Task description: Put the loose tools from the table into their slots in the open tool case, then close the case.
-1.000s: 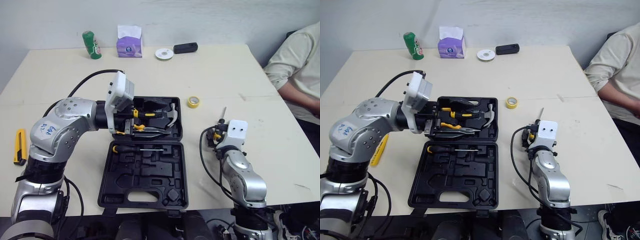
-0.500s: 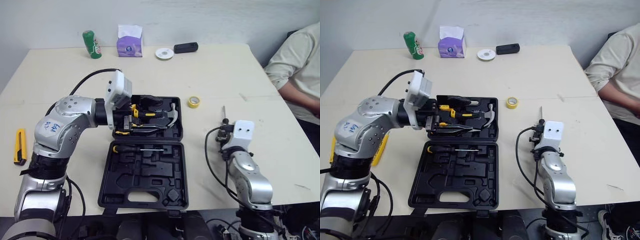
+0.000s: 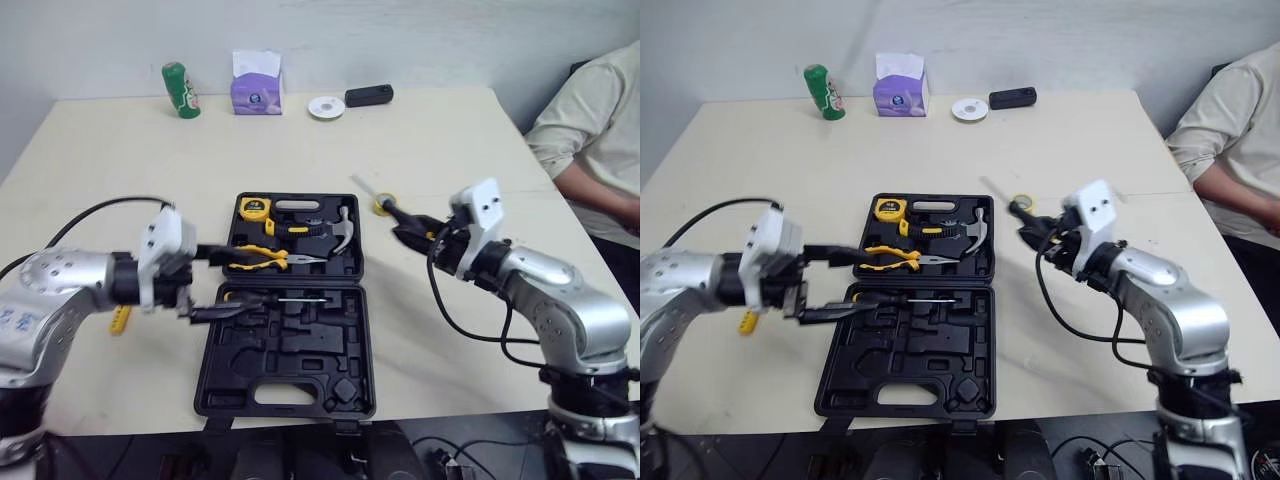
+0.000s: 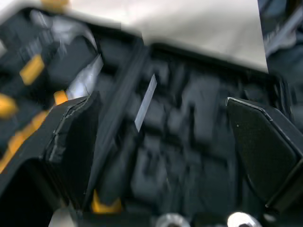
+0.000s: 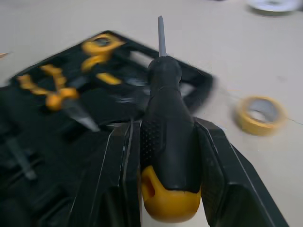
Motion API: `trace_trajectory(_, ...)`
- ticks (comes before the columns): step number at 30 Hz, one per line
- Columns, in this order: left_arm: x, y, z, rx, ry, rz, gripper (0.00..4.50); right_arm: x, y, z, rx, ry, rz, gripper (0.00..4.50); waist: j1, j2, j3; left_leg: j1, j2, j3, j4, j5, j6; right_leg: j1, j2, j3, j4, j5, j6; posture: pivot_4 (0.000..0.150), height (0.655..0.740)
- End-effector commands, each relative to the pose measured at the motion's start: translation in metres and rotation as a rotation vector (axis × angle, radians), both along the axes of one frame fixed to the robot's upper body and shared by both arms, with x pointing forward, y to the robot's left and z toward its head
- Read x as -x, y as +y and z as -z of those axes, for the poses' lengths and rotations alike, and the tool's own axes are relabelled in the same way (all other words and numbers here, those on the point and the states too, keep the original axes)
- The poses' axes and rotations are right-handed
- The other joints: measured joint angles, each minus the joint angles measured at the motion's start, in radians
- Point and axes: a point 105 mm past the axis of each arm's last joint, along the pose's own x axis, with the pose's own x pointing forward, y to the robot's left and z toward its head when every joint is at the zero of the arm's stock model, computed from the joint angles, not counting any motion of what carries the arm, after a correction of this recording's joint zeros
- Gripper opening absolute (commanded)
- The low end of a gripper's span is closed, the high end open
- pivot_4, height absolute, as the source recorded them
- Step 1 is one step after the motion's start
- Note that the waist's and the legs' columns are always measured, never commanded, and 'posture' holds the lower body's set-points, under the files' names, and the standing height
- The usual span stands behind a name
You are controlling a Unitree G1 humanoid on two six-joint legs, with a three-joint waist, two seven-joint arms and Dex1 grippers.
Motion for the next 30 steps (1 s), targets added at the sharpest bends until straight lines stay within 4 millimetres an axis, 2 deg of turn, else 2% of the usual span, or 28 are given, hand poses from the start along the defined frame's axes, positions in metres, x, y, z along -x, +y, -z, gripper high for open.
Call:
trace_trajectory(1, 0.010, 0.010, 0.005, -0.103, -0.042, 0.018, 4.50, 0.029, 0.039, 0.006, 0.091, 0.033, -0.316, 1.11, 0.001, 0.000, 0.000, 0.000, 0.000, 0.000, 0.000, -0.001, 0.000, 0.000, 0.000, -0.001, 0.000, 0.000, 0.000, 0.150, 0.7316)
trace_trajectory(5, 0.012, 0.015, 0.012, -0.137, -0.029, 0.027, 4.50, 0.040, 0.064, 0.024, 0.184, 0.068, -0.443, 1.11, 0.003, 0.000, 0.000, 0.000, 0.000, 0.000, 0.000, -0.002, 0.001, 0.000, -0.002, -0.001, 0.000, 0.000, 0.000, 0.150, 0.7316)
trace_trajectory(10, 0.008, 0.018, 0.018, -0.173, -0.039, 0.027, 4.50, 0.048, 0.072, 0.040, 0.272, 0.082, -0.506, 1.11, 0.002, 0.000, 0.000, -0.001, -0.001, 0.000, 0.001, -0.002, 0.001, -0.001, -0.003, -0.003, -0.001, 0.000, 0.000, 0.150, 0.7316)
trace_trajectory(14, 0.004, 0.019, 0.022, -0.208, -0.047, 0.030, 4.50, 0.045, 0.071, 0.048, 0.310, 0.079, -0.492, 1.11, 0.001, 0.000, 0.000, -0.002, -0.001, 0.000, 0.001, -0.002, 0.001, -0.001, -0.003, -0.003, -0.001, 0.000, 0.000, 0.150, 0.7316)
trace_trajectory(21, 0.002, 0.012, 0.017, -0.180, -0.048, 0.050, 4.50, 0.045, 0.066, 0.052, 0.319, 0.088, -0.479, 1.11, 0.001, 0.000, 0.000, -0.002, 0.000, 0.001, 0.001, -0.002, 0.001, -0.002, -0.002, -0.003, 0.000, 0.000, 0.000, 0.150, 0.7316)
trace_trajectory(30, -0.001, 0.007, 0.016, -0.167, -0.061, 0.065, 4.50, 0.047, 0.071, 0.062, 0.323, 0.084, -0.504, 1.11, 0.000, 0.000, 0.000, -0.002, 0.000, 0.001, 0.001, -0.002, 0.001, -0.001, -0.002, -0.003, 0.000, 0.000, 0.000, 0.150, 0.7316)
